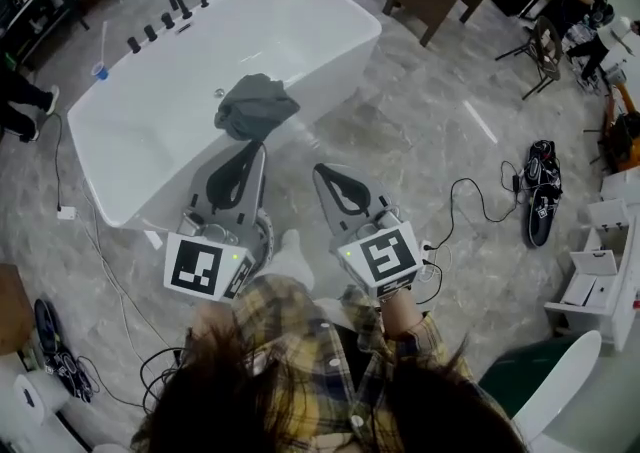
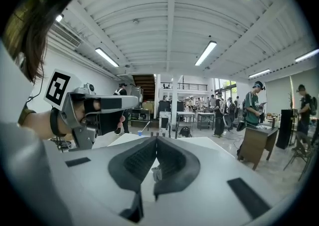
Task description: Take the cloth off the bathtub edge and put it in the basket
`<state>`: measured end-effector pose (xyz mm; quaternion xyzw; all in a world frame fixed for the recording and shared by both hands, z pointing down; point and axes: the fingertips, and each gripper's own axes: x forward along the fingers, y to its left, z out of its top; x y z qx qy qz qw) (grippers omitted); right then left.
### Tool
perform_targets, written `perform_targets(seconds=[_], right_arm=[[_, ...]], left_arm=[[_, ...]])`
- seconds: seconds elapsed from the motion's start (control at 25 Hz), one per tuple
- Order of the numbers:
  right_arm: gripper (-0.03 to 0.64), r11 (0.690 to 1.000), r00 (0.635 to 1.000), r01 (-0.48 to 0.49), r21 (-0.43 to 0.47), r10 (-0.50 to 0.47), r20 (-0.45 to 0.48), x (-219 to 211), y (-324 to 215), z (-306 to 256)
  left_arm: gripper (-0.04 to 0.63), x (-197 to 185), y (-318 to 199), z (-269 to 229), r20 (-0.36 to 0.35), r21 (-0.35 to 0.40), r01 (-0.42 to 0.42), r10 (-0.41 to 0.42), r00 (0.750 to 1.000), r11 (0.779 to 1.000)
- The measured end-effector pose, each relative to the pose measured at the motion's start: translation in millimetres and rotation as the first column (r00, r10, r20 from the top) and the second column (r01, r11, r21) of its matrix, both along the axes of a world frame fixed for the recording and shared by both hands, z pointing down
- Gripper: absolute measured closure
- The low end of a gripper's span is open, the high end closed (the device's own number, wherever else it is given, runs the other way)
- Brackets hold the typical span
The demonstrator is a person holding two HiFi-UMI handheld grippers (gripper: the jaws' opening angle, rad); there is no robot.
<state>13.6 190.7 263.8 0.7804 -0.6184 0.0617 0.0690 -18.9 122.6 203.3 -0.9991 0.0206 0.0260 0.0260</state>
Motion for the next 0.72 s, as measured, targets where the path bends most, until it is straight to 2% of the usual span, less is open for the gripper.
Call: perform_targets(seconds=[0.32,0.72], right_arm=[[0.601,0.999,0.999,0.034,-0.013,-0.034,0.005,56,-77,3],[0.601,0.999,0.999,0.048,-0.021,-0.048,0.024,83,-125,13]], left_arm=[[0.575,57,-74,5,0.015,-0.007,0.026,-0.026,1.000,1.000],[0.575,77,-125,16,0.039,0.001,0.071,-0.071,0.997,0.997]])
